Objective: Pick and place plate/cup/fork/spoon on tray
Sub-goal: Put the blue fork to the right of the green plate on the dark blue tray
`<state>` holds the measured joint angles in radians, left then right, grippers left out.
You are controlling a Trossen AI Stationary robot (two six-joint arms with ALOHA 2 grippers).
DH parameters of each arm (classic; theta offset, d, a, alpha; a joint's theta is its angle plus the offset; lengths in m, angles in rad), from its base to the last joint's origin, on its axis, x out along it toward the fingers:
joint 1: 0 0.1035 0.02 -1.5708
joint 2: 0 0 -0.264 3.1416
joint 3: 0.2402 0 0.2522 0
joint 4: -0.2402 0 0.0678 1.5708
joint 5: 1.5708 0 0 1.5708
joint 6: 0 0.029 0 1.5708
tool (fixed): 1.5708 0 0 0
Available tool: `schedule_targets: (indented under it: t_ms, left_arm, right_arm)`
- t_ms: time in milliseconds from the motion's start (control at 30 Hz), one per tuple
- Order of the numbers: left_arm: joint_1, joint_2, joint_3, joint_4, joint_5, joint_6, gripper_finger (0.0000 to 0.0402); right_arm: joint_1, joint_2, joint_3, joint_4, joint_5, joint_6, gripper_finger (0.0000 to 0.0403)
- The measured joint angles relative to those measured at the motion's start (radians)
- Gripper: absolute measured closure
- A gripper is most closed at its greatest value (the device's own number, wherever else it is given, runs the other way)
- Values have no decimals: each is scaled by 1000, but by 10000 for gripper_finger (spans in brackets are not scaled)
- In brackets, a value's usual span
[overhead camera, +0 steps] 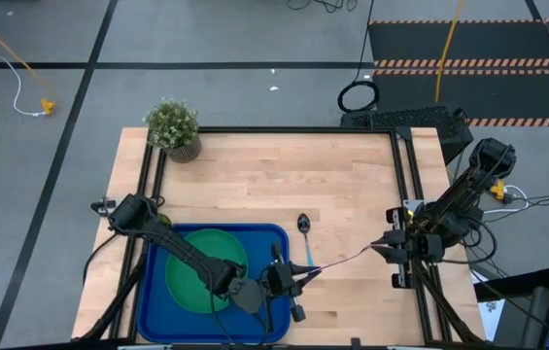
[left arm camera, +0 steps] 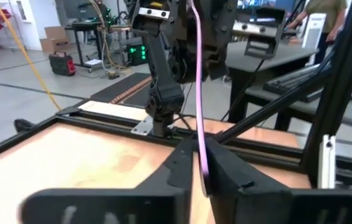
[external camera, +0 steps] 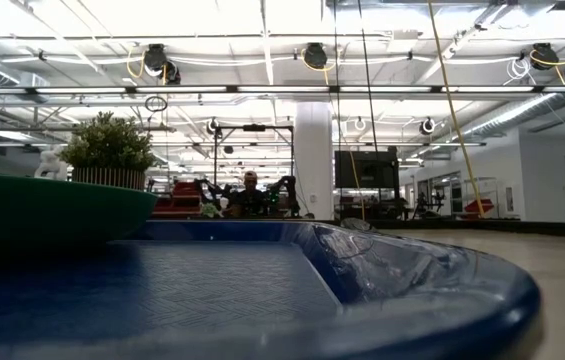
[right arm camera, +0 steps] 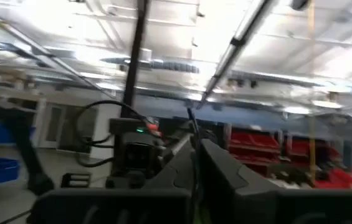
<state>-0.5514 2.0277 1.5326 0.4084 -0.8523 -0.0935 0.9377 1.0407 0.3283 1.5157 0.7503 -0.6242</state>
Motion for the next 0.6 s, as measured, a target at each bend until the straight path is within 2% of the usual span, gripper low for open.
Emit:
schedule_targets:
  t_ms: [200,333,500,600]
  left_arm:
    - [-14,-1,0,-80,-11,-17,295]
    - [-35,-28,0,-120,-33,-11,254]
    - [-56,-62,0,-145,-121,-13,218]
    - [-58,-68,0,-131,-154,-8,207]
  right_arm:
    - [14,0,4,0,149,-16,401]
    - [46,0,41,-15,302,-64,402]
    - [53,0,103,-161,524,-85,402]
    - [45,1,129,-270,598,-43,402]
